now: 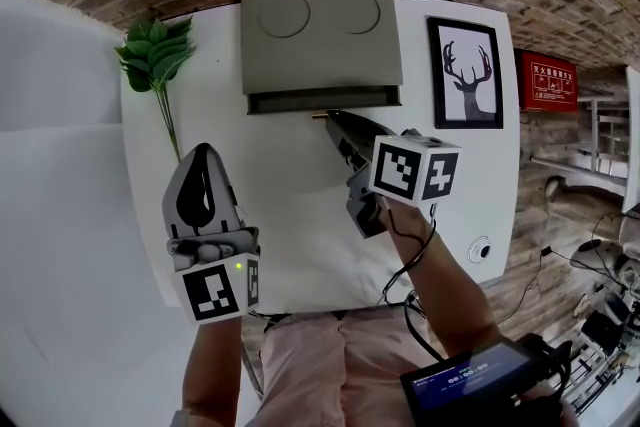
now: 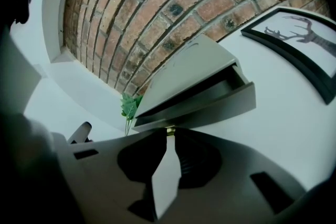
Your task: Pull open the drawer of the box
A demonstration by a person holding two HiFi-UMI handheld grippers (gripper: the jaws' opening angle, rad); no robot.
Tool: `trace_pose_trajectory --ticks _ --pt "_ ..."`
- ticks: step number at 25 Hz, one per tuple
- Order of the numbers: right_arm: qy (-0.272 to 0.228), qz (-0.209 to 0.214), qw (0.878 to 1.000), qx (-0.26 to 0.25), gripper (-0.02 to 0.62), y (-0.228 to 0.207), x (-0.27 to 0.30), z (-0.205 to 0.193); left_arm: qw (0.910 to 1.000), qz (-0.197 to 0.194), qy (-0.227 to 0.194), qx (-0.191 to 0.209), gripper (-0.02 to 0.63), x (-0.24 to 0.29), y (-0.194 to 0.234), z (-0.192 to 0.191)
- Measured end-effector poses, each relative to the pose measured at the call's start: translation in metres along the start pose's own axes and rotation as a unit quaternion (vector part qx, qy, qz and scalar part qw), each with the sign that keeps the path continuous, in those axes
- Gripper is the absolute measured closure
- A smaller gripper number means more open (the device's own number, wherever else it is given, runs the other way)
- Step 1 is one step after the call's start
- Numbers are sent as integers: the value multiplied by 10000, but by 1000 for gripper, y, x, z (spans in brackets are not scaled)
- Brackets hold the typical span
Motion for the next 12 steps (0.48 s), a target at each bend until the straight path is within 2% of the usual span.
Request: trace_pose_trajectory --ticks 12 --pt "-5 16 10000 21 541 3 -7 -12 10000 -7 -37 62 597 -16 -1 4"
Point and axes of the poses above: the fingertips, and each gripper's own axes: x forward along the fingers, y to its left, z out of its top, the point moved 3 cm from there along -x, backward along the fingers, and after that the axes turned 15 degrees about z, right-handed, at the moved point
